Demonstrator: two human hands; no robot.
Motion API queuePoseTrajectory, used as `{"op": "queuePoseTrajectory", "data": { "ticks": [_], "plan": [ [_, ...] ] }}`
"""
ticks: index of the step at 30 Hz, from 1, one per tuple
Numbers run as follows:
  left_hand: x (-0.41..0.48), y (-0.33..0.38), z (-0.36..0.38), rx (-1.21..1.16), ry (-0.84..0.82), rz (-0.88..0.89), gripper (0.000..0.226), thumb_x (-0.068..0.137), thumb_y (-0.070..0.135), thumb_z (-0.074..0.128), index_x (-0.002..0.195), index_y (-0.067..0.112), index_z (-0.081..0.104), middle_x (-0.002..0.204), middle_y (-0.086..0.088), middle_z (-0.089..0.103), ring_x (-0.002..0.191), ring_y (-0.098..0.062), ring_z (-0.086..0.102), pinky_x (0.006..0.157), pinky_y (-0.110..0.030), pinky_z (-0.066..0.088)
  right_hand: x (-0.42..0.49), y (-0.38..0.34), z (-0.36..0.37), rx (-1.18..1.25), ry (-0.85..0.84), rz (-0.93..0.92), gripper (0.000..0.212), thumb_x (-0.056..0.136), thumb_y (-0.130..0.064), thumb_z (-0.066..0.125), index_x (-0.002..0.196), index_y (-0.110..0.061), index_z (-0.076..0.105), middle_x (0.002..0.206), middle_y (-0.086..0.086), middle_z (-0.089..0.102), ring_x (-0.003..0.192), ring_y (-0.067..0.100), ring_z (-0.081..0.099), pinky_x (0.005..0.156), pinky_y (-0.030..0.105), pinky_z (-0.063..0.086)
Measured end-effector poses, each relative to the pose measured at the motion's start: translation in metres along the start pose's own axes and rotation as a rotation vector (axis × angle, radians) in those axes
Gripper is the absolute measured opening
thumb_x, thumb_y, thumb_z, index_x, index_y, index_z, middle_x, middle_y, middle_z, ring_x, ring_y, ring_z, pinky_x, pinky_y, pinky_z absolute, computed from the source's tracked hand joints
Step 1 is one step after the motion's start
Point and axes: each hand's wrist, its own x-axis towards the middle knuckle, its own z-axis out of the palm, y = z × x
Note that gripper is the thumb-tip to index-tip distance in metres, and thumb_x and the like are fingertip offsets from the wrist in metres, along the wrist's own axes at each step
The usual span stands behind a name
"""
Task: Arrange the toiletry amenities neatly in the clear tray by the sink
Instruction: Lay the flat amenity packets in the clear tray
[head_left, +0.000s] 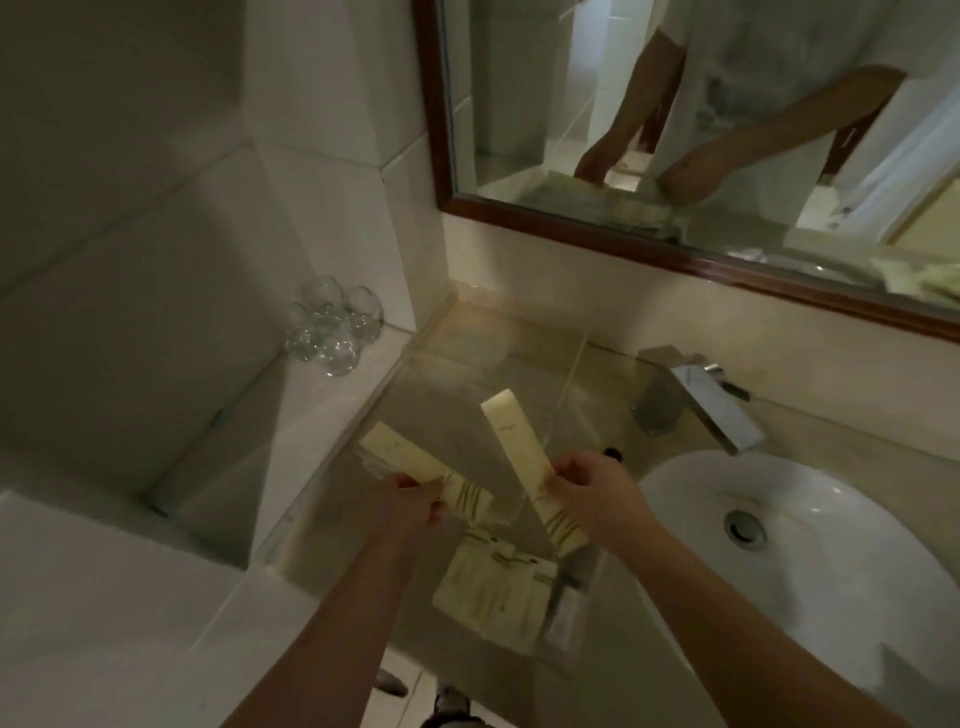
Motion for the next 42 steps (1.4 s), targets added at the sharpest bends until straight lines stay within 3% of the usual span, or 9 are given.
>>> {"op": "queuePoseTrajectory", "data": {
  "ticks": [7, 12, 15, 17, 20, 23, 25, 28, 42],
  "plan": [
    [0.051, 0.009, 0.008, -0.104, -0.072, -0.143, 0.012, 0.083, 0.001, 0.064, 0.094, -0.001, 0.061, 0.071, -0.013, 0.065, 0.049, -0.016, 0.059, 0.043, -0.024, 0.047, 0.102, -0.049, 0.050, -0.378, -0.066, 0.009, 0.008, 0.092, -0.023, 0.057, 0.088, -0.024, 0.064, 0.084, -0.001, 0.065, 0.073, 0.014, 0.060, 0.061, 0.027, 0.046],
    [0.051, 0.017, 0.006, -0.127, -0.140, -0.258, 0.003, 0.083, 0.003, 0.063, 0.080, 0.001, 0.064, 0.071, -0.013, 0.069, 0.058, -0.022, 0.066, 0.045, -0.024, 0.049, 0.143, -0.061, 0.071, -0.617, -0.191, 0.026, 0.020, 0.089, -0.015, 0.053, 0.098, -0.021, 0.070, 0.095, 0.005, 0.069, 0.089, 0.023, 0.066, 0.071, 0.029, 0.050],
    [0.046, 0.026, -0.003, -0.089, -0.243, -0.323, 0.014, 0.086, 0.013, 0.057, 0.087, 0.002, 0.066, 0.082, -0.014, 0.071, 0.065, -0.024, 0.066, 0.050, -0.027, 0.052, 0.154, -0.063, 0.078, -0.704, -0.233, 0.011, 0.024, 0.087, -0.012, 0.054, 0.100, -0.019, 0.072, 0.104, 0.007, 0.071, 0.097, 0.025, 0.065, 0.076, 0.029, 0.050],
    [0.046, 0.027, -0.010, 0.069, -0.268, -0.231, 0.021, 0.086, 0.021, 0.053, 0.092, 0.005, 0.065, 0.089, -0.011, 0.069, 0.072, -0.023, 0.064, 0.058, -0.034, 0.057, 0.157, -0.061, 0.081, -0.734, -0.246, 0.025, 0.024, 0.086, -0.011, 0.055, 0.102, -0.016, 0.073, 0.106, 0.007, 0.071, 0.100, 0.025, 0.065, 0.077, 0.027, 0.049],
    [0.047, 0.027, -0.014, 0.660, -0.169, 0.337, 0.017, 0.088, 0.028, 0.049, 0.089, 0.016, 0.062, 0.090, 0.001, 0.064, 0.082, -0.017, 0.060, 0.074, -0.037, 0.053, 0.159, -0.055, 0.084, -0.752, -0.246, 0.036, 0.024, 0.085, -0.015, 0.056, 0.101, -0.018, 0.073, 0.105, 0.005, 0.072, 0.100, 0.024, 0.065, 0.079, 0.029, 0.051],
    [0.054, 0.022, -0.007, 1.164, -0.235, 0.790, 0.029, 0.092, 0.030, 0.039, 0.105, 0.013, 0.060, 0.120, -0.008, 0.054, 0.115, -0.025, 0.048, 0.097, -0.041, 0.040, 0.159, -0.051, 0.086, -0.743, -0.186, 0.032, 0.019, 0.084, -0.022, 0.058, 0.099, -0.021, 0.070, 0.101, 0.004, 0.070, 0.098, 0.025, 0.065, 0.075, 0.028, 0.050],
    [0.063, 0.014, -0.006, 1.366, -0.403, 0.731, 0.046, 0.093, 0.037, 0.038, 0.130, 0.012, 0.048, 0.147, -0.012, 0.035, 0.139, -0.031, 0.025, 0.113, -0.048, 0.020, 0.158, -0.049, 0.086, -0.761, -0.144, 0.014, 0.015, 0.085, -0.027, 0.059, 0.098, -0.022, 0.065, 0.100, 0.005, 0.069, 0.097, 0.027, 0.064, 0.073, 0.029, 0.047],
    [0.070, 0.006, -0.013, 1.511, -0.453, 0.677, 0.061, 0.094, 0.047, 0.034, 0.146, 0.017, 0.027, 0.159, -0.008, 0.014, 0.146, -0.029, 0.008, 0.116, -0.053, 0.007, 0.157, -0.045, 0.091, -0.789, -0.164, -0.004, 0.016, 0.085, -0.030, 0.061, 0.099, -0.021, 0.061, 0.099, 0.003, 0.066, 0.095, 0.026, 0.063, 0.073, 0.031, 0.050],
    [0.078, 0.010, -0.044, 1.474, -0.334, 0.648, 0.059, 0.091, 0.034, 0.045, 0.145, 0.017, 0.029, 0.159, -0.009, 0.011, 0.146, -0.032, 0.004, 0.117, -0.051, 0.001, 0.167, -0.055, 0.131, -0.711, -0.192, -0.087, 0.023, 0.078, -0.025, 0.068, 0.100, -0.023, 0.061, 0.099, 0.001, 0.068, 0.094, 0.025, 0.063, 0.074, 0.033, 0.052]
  ]
}}
